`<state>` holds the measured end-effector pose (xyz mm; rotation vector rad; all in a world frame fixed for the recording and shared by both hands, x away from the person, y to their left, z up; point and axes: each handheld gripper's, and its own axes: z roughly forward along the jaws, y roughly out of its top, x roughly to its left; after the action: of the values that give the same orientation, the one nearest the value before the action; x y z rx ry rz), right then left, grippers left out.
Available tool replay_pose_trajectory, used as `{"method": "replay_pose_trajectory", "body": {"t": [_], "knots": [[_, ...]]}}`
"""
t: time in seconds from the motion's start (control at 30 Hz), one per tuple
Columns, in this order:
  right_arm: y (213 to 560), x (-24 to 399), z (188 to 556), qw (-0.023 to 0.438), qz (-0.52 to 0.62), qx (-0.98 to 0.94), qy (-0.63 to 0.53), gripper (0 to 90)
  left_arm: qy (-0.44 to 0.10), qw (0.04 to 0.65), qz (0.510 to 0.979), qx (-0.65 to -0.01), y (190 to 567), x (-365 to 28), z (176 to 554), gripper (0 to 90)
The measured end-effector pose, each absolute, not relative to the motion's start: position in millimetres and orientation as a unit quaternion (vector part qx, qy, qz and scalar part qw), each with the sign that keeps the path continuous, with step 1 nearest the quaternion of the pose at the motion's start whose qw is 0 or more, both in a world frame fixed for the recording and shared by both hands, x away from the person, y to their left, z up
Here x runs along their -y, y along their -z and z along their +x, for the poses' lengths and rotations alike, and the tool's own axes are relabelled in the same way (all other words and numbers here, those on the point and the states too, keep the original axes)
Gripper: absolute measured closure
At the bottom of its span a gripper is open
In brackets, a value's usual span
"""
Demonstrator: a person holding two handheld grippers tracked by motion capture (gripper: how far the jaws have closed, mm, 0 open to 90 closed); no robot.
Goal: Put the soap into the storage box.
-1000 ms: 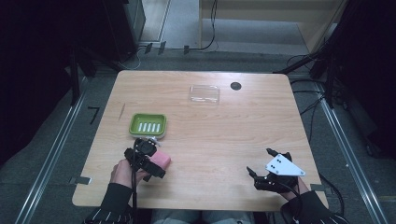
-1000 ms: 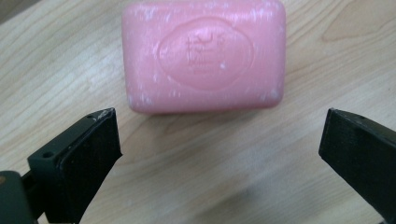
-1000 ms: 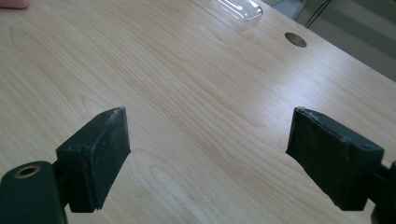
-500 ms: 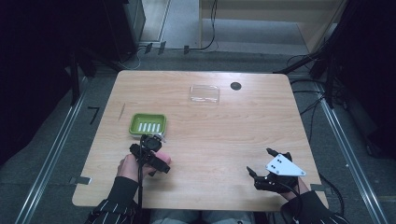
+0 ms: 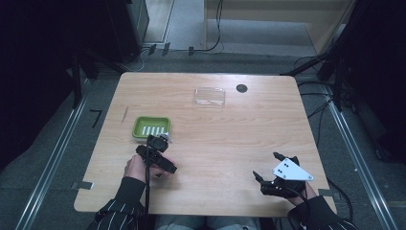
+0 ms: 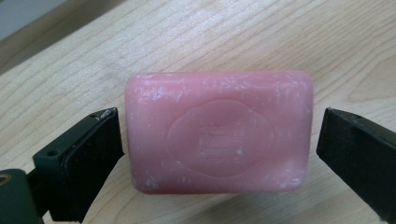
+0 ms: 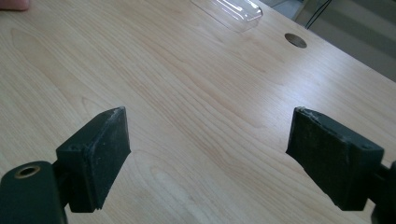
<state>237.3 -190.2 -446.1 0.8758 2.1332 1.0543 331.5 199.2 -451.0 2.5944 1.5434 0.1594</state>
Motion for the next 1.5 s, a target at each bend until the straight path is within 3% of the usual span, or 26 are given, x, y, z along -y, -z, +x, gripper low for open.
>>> {"method": "replay_pose_trajectory", "body": {"t": [0.2, 1.5], "knots": [[446.1, 189.2, 237.2, 0.298, 0.328, -0.804, -0.395, 13.5, -0.055, 0.061, 0.855, -0.513, 452.0, -200.1, 331.8, 13.0], [445.9, 189.7, 237.0, 0.298, 0.327, -0.804, -0.397, 13.5, -0.054, 0.059, 0.854, -0.514, 458.8, -200.2, 330.9, 13.8]]}}
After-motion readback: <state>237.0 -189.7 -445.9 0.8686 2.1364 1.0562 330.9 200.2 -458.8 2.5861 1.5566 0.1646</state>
